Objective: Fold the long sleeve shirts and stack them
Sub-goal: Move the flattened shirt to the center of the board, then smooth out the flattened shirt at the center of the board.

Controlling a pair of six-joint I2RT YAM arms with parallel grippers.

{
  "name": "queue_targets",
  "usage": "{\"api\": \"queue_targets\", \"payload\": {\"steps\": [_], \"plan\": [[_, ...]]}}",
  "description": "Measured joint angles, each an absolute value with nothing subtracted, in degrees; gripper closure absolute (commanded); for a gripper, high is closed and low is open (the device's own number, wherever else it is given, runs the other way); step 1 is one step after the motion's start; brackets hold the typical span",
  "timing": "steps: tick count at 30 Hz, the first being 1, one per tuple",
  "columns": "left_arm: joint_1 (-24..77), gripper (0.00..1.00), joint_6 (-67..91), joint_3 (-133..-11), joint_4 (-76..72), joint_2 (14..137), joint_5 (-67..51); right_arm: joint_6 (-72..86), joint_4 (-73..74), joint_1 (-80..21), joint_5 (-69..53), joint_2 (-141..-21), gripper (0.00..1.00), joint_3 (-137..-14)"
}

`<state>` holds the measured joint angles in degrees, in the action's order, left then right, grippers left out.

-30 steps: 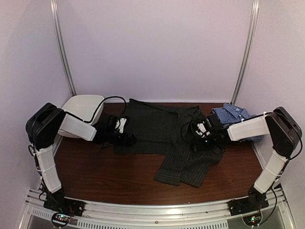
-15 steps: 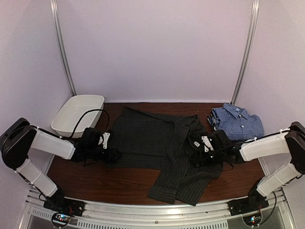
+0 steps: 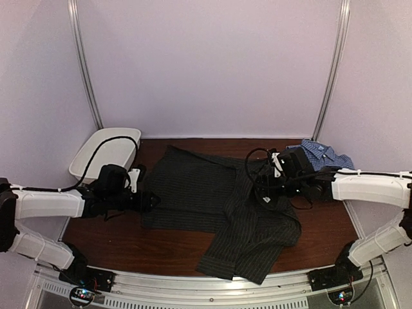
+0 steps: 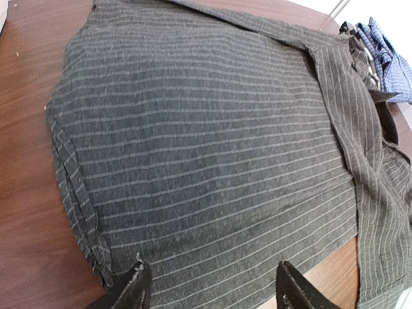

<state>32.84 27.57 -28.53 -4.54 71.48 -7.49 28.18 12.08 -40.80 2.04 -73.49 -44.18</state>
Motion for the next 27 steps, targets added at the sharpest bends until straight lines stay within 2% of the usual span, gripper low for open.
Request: {"api": "queue_targets", "payload": {"steps": [8,18,21,27], "plan": [[32.8,0.28,27.6,-30.7,-5.8,74.6,-7.5,23.3,16.6,-41.0,12.2,-88.8,0.25,-53.9],[32.8,0.25,27.6,-31.4,-6.7,77.5,-7.7,21.6,21.6,-45.1,21.6,-98.8,0.28,-58.5],[32.8,0.25,27.6,-31.4,-7.3,77.9,-7.8,21.6,22.6,-46.6,23.5,-100.6,0.33,-59.0],[32.8,0.24,27.7,-31.4,-7.6,79.1,-8.0,21.8,23.9,-47.3,27.2,-105.3,0.55,-60.9]]}}
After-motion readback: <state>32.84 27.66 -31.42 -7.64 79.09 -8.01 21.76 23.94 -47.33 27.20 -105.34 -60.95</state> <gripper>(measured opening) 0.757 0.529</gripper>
